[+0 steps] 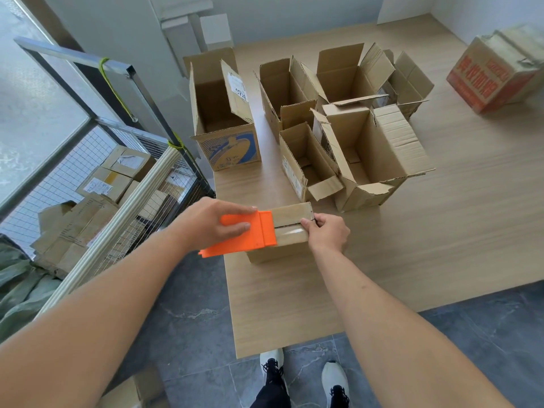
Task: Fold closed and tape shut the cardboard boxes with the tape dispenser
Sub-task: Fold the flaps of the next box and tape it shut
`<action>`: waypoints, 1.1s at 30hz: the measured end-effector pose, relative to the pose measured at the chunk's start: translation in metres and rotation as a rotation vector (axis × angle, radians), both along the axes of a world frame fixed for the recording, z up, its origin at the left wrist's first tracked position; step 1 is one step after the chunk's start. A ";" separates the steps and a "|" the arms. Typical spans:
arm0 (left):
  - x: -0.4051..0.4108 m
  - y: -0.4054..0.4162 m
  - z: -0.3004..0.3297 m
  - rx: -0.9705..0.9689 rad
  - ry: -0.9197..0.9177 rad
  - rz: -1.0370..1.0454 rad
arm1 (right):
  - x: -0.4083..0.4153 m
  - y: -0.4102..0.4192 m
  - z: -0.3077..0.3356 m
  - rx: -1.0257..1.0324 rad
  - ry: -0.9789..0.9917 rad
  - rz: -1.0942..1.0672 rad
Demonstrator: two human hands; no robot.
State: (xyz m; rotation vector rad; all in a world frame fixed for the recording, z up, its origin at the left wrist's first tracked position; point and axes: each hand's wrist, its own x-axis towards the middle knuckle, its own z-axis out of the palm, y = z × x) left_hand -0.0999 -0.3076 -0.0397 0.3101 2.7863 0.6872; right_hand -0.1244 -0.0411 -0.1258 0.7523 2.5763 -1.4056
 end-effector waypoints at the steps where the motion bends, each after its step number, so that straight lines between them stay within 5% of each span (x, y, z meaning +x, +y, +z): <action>1: 0.001 -0.011 0.003 0.015 -0.019 0.017 | -0.001 0.000 0.001 0.006 -0.003 -0.004; 33: 0.036 -0.075 -0.036 0.348 -0.367 0.182 | 0.001 0.000 0.002 0.129 0.030 0.069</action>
